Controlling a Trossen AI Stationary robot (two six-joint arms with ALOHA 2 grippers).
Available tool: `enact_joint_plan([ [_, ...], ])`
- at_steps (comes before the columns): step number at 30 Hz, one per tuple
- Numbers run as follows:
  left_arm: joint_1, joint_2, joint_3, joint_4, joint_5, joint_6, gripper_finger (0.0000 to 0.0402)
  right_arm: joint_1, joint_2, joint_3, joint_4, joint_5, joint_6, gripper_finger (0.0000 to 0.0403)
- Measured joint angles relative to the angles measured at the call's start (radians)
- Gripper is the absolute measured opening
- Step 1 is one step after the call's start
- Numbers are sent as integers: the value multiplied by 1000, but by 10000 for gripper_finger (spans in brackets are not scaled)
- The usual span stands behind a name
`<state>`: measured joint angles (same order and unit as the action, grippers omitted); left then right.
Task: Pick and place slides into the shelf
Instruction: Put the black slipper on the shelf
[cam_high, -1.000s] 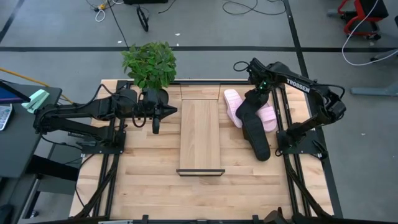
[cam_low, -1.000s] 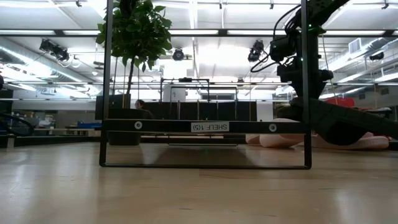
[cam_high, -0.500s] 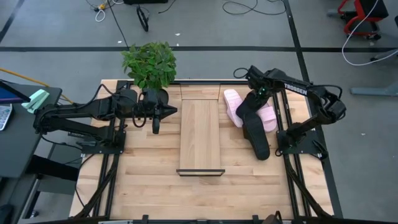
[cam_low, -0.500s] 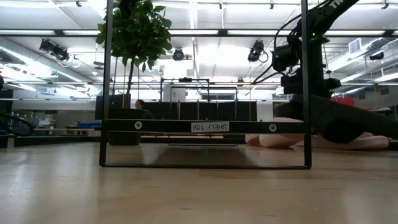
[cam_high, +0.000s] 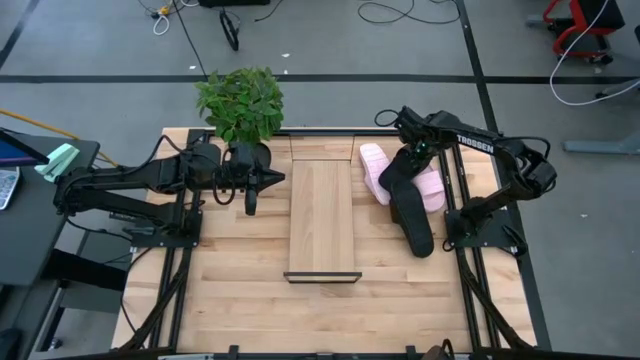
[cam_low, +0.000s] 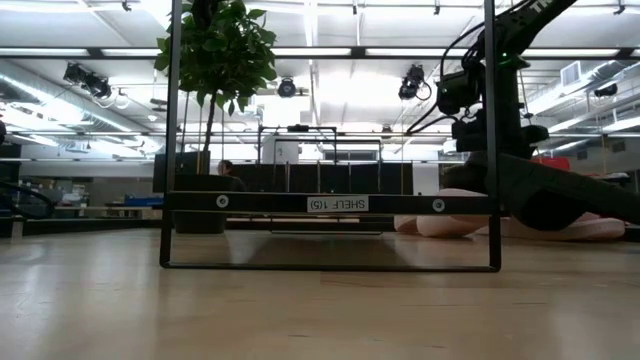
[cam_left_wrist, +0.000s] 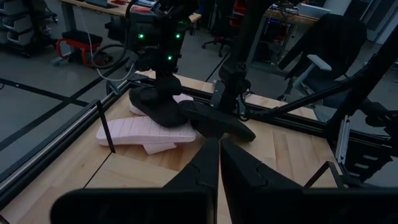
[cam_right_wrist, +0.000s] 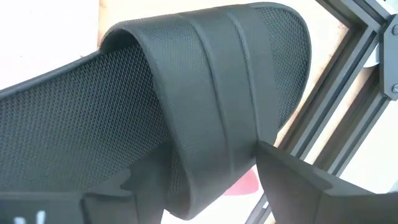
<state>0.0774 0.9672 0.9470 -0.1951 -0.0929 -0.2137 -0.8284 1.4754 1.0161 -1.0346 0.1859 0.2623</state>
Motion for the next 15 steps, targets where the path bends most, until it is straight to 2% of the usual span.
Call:
enact_joint_plan([
  [9, 0, 0, 0, -1, 0, 0, 31, 0, 0, 0, 10, -7, 0, 200],
  [13, 0, 0, 0, -2, 0, 0, 28, -1, 0, 0, 16, -80, -1, 180],
  [15, 0, 0, 0, -2, 0, 0, 24, -1, -2, -2, 2, -150, 5, 173],
])
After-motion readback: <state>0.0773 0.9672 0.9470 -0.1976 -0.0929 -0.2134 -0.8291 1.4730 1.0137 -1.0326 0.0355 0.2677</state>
